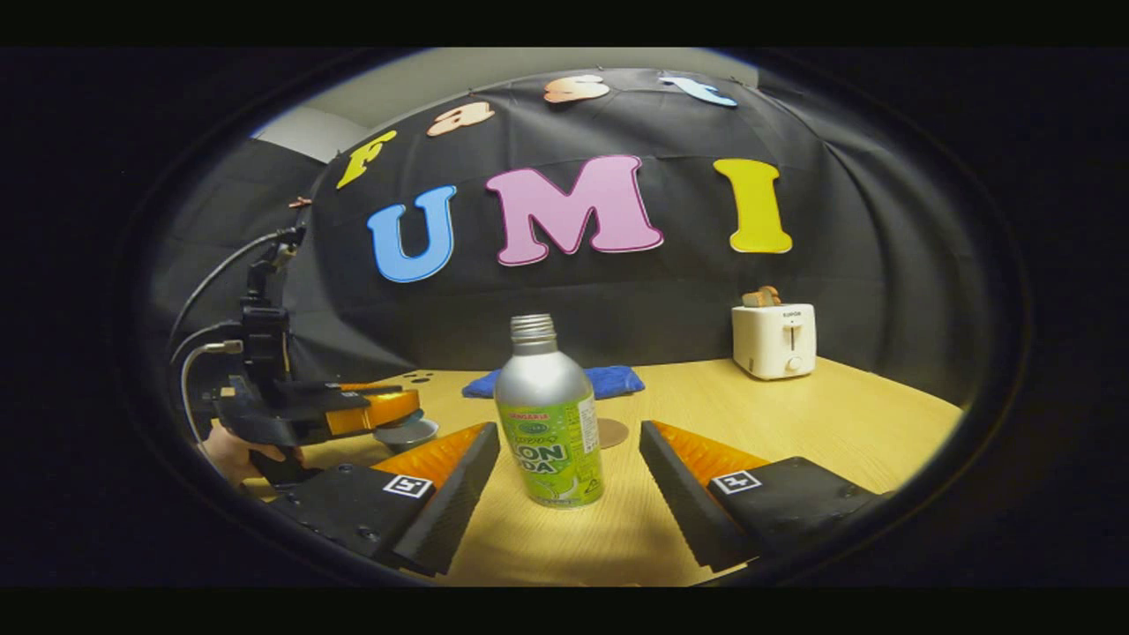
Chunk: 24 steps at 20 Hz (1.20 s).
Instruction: Open the teacup lid with one hand, grasp the water bottle and pour water into the teacup with the other hand; after pouring, place the water bottle on the coaster and then close the teacup lid.
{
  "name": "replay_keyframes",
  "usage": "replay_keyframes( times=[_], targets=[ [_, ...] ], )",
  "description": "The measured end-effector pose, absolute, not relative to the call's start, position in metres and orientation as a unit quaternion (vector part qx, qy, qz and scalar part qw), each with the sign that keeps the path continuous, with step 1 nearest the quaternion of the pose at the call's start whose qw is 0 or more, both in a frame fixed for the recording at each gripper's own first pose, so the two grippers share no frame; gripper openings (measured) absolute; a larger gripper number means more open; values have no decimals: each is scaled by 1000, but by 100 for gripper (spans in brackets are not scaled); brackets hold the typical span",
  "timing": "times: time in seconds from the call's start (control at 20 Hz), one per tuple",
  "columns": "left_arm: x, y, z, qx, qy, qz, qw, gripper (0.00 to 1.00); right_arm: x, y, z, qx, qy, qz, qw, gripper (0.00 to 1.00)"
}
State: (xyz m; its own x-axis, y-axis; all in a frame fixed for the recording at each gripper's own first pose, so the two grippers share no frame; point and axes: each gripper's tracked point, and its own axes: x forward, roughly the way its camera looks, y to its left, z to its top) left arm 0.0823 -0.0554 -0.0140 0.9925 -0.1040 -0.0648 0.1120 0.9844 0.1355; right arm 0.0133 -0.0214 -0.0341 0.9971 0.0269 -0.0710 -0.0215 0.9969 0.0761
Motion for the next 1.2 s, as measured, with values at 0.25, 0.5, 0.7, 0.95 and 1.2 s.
replay_keyframes(
  times=[0.25,0.5,0.7,0.95,1.2],
  targets=[
    [67,-44,6,60,7,-48,997,30,25,-8,-33,19,33,18,999,99],
    [53,-24,10,60,2,-33,998,30,48,-11,-22,-2,15,0,1000,99],
    [44,-8,8,49,5,-23,999,30,70,-6,-27,-1,24,3,1000,99],
    [34,9,5,41,5,-13,999,30,88,-3,-40,1,44,-1,999,99],
    [27,14,6,38,5,-17,999,30,91,-8,-43,-5,44,-18,999,83]
  ],
)
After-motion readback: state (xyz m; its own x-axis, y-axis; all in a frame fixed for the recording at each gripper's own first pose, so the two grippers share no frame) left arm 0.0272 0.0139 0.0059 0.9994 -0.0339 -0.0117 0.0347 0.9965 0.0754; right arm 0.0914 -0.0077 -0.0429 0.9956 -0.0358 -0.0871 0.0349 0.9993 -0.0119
